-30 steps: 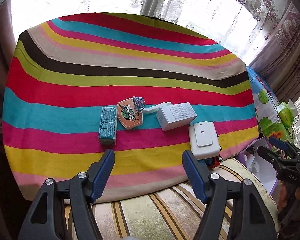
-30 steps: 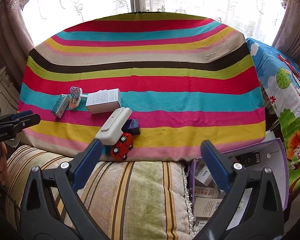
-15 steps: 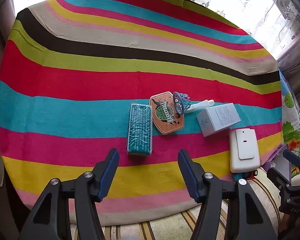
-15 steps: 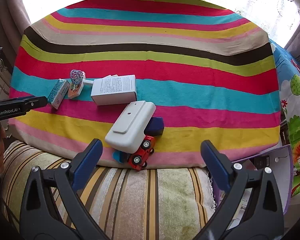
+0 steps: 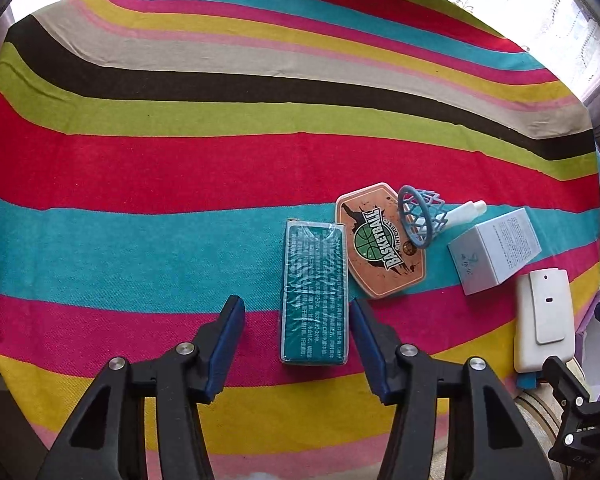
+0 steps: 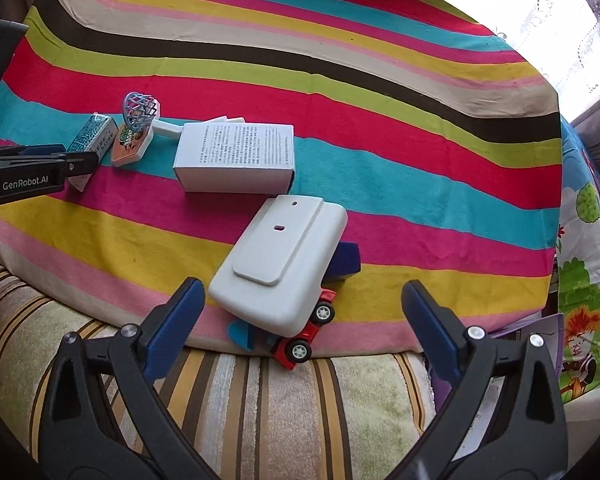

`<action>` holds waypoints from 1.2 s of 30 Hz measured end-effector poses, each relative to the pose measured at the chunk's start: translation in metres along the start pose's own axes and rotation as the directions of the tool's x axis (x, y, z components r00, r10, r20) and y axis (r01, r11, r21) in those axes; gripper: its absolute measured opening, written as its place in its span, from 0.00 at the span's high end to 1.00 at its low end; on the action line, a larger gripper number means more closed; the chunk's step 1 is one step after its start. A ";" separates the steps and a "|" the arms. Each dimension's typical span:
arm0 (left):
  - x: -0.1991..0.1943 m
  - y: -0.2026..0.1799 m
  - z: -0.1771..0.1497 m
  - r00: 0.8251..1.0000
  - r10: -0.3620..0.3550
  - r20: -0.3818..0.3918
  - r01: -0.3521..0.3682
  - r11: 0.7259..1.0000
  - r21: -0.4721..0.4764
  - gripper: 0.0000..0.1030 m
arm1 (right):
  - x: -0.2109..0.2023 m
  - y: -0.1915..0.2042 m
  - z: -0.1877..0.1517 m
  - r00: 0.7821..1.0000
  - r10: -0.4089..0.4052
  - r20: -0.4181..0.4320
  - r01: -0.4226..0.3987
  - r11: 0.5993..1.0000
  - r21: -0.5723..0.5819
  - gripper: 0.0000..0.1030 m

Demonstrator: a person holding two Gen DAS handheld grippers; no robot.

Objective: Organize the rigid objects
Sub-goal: 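Grasp the teal box with the left gripper while right grasps the white plastic case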

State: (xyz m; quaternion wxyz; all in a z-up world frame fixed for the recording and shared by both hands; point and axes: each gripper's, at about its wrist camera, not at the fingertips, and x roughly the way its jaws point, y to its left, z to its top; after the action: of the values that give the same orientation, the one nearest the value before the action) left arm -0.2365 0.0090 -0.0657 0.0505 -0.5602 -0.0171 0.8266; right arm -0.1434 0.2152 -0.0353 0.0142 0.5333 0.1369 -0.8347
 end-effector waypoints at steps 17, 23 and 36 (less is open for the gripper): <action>-0.010 0.006 -0.012 0.999 -0.003 0.047 0.003 1.000 0.007 0.67 | 0.021 0.035 0.010 0.977 -0.210 -0.031 0.206 0.974 -0.093 0.03; -0.017 0.010 -0.016 0.999 -0.008 0.053 0.009 1.000 -0.007 0.67 | 0.032 0.045 0.007 0.964 -0.263 -0.043 0.254 0.955 -0.151 0.10; -0.040 0.015 -0.030 0.996 -0.021 0.085 0.026 0.998 -0.057 0.67 | 0.008 0.029 0.000 0.993 -0.107 0.042 0.109 0.992 -0.066 0.32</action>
State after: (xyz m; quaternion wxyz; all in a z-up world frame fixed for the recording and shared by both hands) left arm -0.1950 -0.0108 -0.0413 0.0431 -0.5258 -0.0499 0.8481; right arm -0.1418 0.1880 -0.0490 -0.0100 0.5082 0.1938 -0.8391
